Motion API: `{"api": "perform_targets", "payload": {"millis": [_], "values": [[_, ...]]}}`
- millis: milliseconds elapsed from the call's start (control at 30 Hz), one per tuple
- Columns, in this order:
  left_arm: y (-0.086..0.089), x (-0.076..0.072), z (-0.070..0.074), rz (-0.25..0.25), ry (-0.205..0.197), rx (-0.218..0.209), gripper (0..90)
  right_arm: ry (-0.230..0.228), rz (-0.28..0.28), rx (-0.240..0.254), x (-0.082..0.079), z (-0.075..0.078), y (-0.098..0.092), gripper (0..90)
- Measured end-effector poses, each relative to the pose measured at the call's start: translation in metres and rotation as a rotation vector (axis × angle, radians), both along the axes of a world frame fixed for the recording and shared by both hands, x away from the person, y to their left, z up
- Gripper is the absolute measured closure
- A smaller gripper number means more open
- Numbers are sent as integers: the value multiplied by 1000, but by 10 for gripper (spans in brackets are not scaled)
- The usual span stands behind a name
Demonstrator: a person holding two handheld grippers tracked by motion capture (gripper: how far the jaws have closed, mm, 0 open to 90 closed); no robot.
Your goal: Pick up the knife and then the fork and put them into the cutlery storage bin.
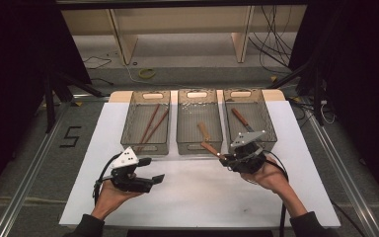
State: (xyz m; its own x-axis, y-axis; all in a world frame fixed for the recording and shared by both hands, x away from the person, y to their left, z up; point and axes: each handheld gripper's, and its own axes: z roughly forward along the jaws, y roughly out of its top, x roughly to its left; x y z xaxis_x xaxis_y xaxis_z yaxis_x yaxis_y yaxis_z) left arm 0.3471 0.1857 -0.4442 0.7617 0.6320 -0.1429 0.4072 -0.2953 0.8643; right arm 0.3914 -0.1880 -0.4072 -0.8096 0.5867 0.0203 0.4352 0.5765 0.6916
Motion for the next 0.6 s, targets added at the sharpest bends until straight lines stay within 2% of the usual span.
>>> {"api": "perform_targets", "payload": {"millis": [67,200,267,600], "values": [[2,0,-2,15,1,-15,207,-5,-15,6,5,3,-3,781],[5,-1,-6,21,11,-17,203,-16,-48,22,15,14,-12,780],[5,-2,-8,27,4,-15,203,-20,-66,27,20,18,-16,780],[9,-6,-9,50,-6,-34,199,-39,-157,24,49,33,-33,780]]}}
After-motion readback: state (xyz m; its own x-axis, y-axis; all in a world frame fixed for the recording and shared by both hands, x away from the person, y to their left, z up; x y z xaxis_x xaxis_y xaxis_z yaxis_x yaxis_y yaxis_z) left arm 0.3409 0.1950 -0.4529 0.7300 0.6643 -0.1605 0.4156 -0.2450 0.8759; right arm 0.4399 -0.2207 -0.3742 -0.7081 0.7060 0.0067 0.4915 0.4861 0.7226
